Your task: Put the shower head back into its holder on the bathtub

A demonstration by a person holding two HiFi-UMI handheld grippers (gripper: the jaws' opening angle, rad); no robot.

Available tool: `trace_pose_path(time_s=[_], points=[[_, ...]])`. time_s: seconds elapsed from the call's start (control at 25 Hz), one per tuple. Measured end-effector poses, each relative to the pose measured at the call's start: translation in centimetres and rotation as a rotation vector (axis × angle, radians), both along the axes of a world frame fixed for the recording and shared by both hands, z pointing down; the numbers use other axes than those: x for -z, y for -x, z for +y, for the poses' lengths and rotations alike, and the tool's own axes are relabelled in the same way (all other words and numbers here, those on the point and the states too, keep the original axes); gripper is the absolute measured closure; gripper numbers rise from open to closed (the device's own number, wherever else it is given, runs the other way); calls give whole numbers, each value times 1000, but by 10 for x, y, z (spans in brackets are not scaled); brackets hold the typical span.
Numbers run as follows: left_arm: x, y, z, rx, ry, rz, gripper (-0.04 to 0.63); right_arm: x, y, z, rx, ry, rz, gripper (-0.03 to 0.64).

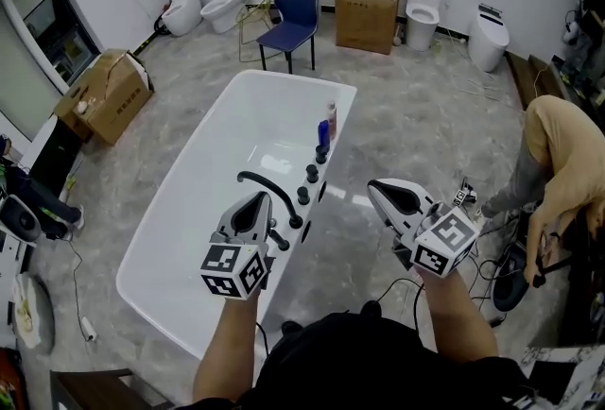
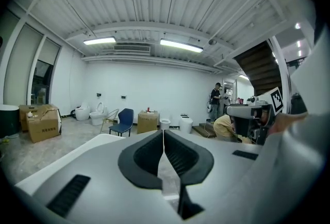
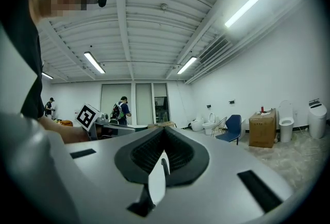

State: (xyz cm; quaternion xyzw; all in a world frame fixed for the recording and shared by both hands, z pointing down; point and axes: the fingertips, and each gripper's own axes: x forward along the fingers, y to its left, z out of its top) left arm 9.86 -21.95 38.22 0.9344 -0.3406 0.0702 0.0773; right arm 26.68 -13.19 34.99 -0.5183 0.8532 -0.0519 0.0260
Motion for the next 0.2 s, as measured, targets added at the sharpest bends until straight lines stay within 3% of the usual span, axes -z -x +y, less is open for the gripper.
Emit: trace_pose_path(time_s=[0.2], points=[[5, -4, -5, -3, 7, -7, 578, 5, -9, -1, -12, -5, -11, 601]])
